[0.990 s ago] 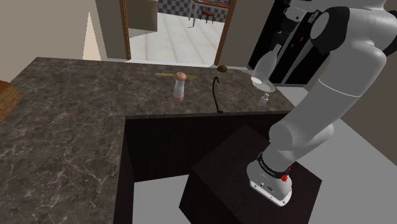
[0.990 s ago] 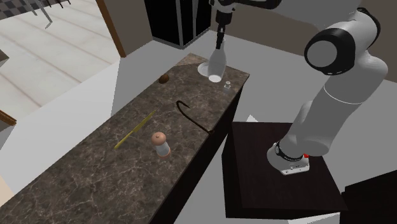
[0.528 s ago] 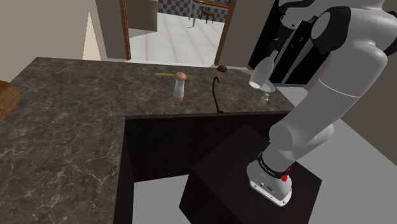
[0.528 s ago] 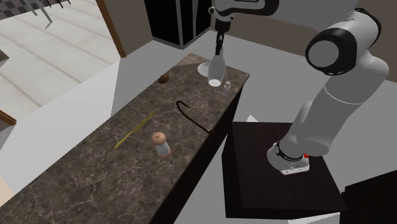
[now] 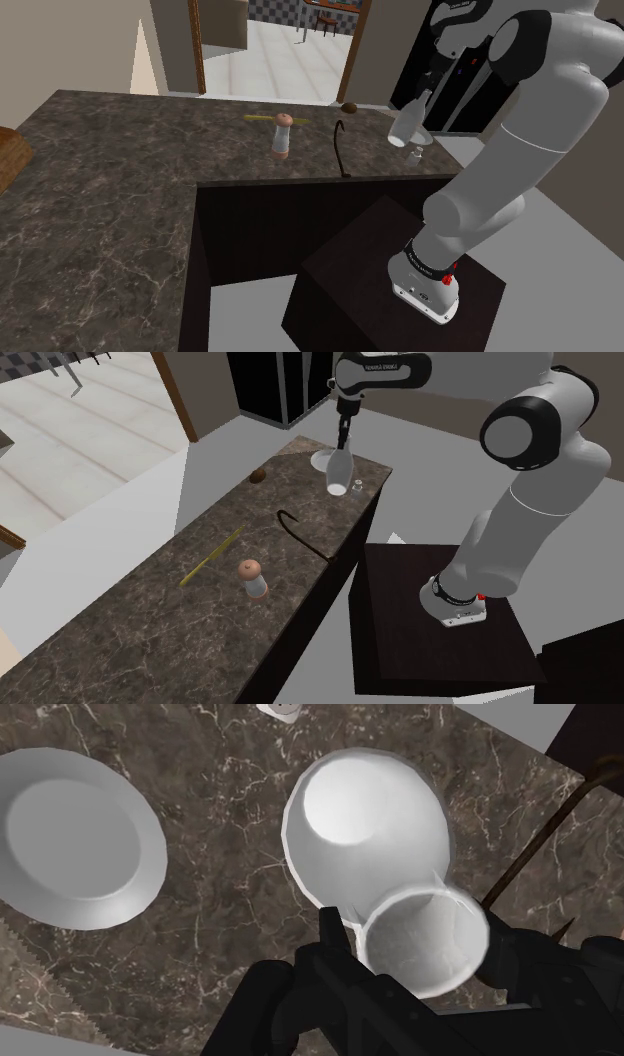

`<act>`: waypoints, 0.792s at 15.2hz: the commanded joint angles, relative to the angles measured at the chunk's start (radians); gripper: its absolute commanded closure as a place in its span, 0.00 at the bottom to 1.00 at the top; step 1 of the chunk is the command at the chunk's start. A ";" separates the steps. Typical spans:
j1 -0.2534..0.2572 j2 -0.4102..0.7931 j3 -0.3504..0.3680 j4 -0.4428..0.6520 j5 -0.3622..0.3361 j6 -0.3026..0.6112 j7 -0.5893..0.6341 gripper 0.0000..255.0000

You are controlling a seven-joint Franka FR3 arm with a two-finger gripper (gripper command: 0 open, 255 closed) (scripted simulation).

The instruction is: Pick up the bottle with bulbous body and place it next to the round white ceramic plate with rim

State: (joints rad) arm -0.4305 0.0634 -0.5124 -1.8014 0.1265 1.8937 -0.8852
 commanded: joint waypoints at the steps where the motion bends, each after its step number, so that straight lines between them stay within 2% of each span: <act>1: 0.000 0.002 0.000 -0.024 0.003 0.027 -0.004 1.00; 12: -0.002 0.040 0.003 -0.139 0.032 0.172 -0.033 1.00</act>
State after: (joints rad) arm -0.4317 0.0965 -0.5096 -1.9314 0.1533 2.0503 -0.9129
